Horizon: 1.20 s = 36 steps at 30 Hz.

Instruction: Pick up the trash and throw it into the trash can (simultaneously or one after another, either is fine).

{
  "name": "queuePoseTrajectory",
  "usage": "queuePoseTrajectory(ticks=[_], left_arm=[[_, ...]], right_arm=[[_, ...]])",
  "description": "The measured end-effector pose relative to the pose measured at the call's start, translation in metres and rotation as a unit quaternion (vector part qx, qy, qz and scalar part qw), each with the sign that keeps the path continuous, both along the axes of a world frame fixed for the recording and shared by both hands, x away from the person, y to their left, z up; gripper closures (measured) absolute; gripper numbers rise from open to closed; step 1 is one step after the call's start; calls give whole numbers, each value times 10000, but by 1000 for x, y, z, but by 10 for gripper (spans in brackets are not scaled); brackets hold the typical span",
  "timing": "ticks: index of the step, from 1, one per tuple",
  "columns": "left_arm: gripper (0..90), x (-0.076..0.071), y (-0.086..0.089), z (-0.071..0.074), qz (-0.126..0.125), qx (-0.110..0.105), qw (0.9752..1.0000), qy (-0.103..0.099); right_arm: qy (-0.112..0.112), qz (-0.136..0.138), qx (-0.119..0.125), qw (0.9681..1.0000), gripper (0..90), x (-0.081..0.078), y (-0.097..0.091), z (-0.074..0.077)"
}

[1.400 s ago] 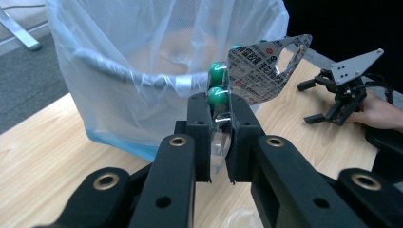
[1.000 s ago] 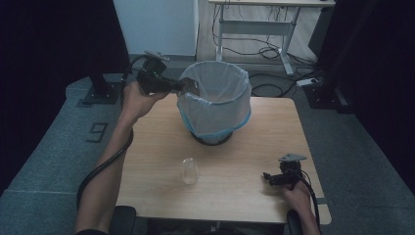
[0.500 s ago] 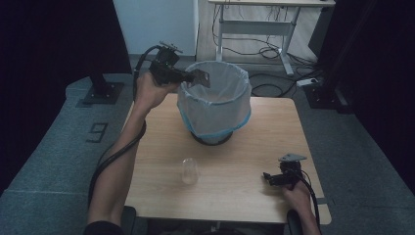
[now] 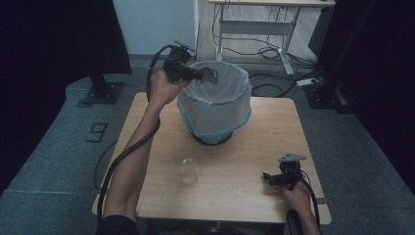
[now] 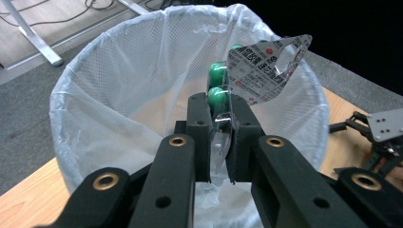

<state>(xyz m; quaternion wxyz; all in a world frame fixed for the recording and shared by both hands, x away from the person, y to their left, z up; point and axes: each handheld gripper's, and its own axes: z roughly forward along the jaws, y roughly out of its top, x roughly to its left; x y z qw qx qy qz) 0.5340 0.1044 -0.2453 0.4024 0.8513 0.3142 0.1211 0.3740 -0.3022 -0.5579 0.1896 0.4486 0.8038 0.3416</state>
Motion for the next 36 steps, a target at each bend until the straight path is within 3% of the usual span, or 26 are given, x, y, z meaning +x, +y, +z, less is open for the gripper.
queuePoseTrajectory(ticks=[6,14,17,18,22,28,36], left_arm=[[818,10,-5,-12,112,-25,9999,27],[795,23,-12,-31,261,105,9996,100],[651,28,-16,-38,358,210,9990,163],[570,29,-16,-39,368,213,9989,187],[394,31,-15,-42,411,174,9987,231],[229,25,-5,-35,393,5,9990,203],[107,9,6,-27,318,-30,9994,148]], right_arm=[[3,14,5,10000,0,0,0,0],[2,41,-2,10000,0,0,1,0],[0,53,-1,10000,0,-1,1,0],[3,55,7,10000,0,-1,1,0],[5,74,5,10000,0,-1,2,0],[9,81,9,10000,0,-1,2,0],[3,77,2,10000,0,-2,3,0]])
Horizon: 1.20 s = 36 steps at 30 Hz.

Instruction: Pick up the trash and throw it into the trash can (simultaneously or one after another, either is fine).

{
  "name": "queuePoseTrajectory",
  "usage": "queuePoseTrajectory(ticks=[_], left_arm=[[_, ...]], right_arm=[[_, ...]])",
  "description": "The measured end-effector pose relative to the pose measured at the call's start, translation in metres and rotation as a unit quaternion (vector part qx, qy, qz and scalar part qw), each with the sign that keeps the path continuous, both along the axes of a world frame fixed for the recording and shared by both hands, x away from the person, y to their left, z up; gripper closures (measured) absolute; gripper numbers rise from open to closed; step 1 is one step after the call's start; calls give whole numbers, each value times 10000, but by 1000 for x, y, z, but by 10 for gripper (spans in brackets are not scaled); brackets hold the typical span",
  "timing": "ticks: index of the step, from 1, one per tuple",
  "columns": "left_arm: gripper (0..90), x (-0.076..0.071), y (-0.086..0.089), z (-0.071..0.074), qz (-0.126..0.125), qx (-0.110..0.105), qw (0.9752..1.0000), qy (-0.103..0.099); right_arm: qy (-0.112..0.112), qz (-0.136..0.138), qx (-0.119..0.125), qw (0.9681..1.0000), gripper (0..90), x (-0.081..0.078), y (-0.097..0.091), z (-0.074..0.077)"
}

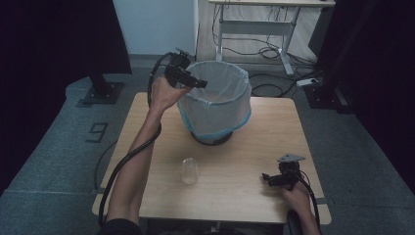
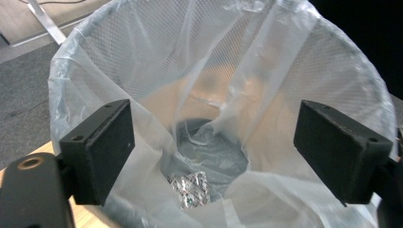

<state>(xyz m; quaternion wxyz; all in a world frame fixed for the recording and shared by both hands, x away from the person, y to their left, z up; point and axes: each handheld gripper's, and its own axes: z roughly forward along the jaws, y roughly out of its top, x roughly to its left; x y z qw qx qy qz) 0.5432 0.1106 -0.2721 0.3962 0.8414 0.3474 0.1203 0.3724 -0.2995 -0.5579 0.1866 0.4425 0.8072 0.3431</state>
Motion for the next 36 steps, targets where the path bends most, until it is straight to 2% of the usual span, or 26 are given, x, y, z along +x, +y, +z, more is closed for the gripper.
queuePoseTrajectory(ticks=[3,7,12,21,32,36], left_arm=[[31,-5,4,1,-41,-37,10000,-55],[36,-14,10,0,-243,-74,9996,-99],[0,-27,16,2,-317,14,9991,-276],[0,-53,29,3,-411,-21,9980,-477],[0,-82,45,-11,-575,-160,9966,-572],[0,-90,51,-20,-580,-136,9965,-594]], right_arm=[[1,-1,1,10000,0,0,0,0],[1,-1,2,10000,0,0,0,0],[1,-1,2,10000,0,0,0,0],[-3,-6,-9,10000,0,0,0,0],[-2,-6,-5,10000,0,0,0,0],[-4,-5,-6,10000,0,0,0,0]])
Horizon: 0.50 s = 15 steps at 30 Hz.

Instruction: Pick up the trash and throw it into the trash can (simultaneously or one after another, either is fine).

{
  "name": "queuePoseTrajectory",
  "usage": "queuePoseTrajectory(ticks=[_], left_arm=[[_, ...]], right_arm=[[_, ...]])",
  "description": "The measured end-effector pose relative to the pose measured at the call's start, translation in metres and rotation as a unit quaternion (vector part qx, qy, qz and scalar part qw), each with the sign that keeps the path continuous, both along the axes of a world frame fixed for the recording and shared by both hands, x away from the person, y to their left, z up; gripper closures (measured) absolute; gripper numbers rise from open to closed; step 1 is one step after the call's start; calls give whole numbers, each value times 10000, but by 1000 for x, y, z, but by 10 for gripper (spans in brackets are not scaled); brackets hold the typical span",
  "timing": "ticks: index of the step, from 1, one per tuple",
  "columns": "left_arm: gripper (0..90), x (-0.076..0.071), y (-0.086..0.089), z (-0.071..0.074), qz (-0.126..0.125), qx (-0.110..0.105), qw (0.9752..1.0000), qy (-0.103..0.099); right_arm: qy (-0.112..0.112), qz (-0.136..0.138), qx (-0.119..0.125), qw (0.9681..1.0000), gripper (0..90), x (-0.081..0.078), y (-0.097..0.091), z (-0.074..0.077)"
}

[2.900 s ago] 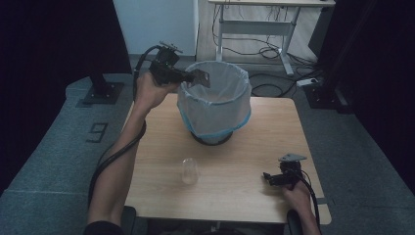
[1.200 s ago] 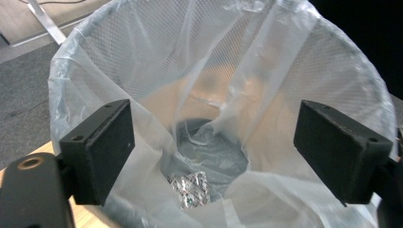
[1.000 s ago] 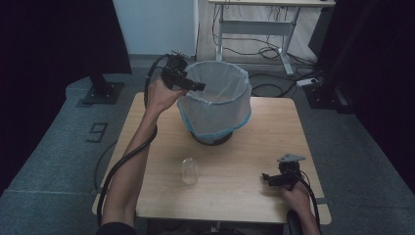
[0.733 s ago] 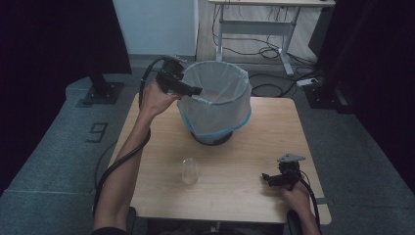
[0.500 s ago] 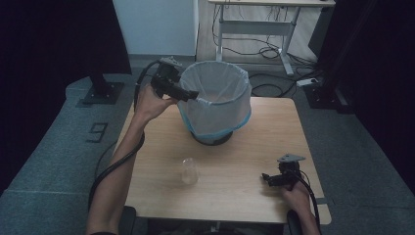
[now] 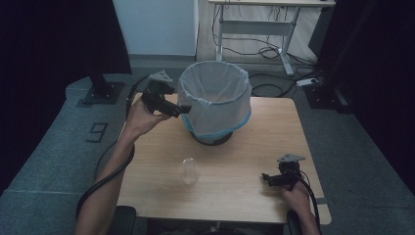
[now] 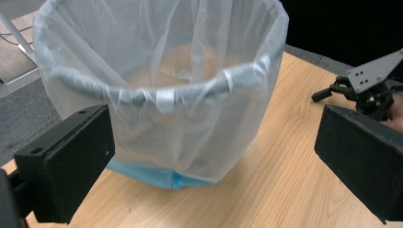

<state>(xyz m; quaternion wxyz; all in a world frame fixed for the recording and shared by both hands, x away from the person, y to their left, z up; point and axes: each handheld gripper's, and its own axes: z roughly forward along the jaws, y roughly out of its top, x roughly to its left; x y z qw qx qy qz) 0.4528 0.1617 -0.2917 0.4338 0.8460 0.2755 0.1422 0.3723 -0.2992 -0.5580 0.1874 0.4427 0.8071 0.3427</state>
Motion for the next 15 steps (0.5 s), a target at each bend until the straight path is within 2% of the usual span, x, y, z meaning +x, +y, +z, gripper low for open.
queuePoseTrajectory(ticks=[7,15], left_arm=[[0,-15,9,-17,-17,52,10000,-82],[0,-30,15,-44,-38,90,9999,-51]], right_arm=[[2,-1,2,10000,0,0,0,0],[1,0,1,10000,0,0,0,0]])
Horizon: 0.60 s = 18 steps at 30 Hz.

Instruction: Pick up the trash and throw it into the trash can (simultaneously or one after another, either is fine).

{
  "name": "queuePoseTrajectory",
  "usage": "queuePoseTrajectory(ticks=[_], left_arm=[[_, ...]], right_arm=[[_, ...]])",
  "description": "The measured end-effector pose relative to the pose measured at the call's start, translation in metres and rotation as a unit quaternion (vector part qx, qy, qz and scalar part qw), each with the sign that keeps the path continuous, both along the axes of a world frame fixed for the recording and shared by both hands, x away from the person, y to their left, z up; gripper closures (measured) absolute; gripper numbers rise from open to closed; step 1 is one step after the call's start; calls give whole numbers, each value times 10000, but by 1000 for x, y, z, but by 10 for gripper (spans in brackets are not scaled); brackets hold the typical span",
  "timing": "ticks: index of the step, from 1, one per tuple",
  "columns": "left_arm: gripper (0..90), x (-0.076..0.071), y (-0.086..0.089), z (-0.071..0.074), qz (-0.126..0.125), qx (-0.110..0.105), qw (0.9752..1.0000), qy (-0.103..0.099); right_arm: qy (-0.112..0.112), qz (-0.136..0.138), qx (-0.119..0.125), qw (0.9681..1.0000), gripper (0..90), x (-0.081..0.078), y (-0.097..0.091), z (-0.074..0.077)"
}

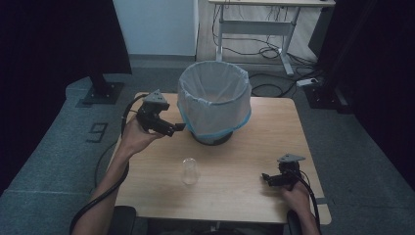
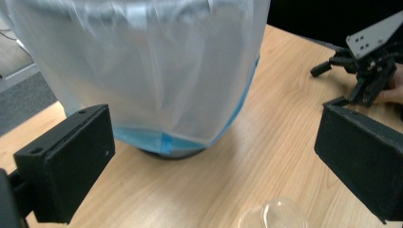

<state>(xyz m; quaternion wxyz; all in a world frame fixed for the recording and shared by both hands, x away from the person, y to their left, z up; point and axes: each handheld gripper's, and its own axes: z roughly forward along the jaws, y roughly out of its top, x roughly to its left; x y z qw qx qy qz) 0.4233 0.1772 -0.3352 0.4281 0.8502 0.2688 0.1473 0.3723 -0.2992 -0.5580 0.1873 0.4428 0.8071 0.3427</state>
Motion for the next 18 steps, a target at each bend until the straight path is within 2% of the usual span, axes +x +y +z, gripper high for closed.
queuePoseTrajectory(ticks=[11,18], left_arm=[[0,-13,12,-37,-15,-38,10000,78],[0,-24,13,-59,-42,35,9999,129]], right_arm=[[-3,-1,2,10000,0,0,0,0],[-6,-8,9,10000,0,0,0,0]])
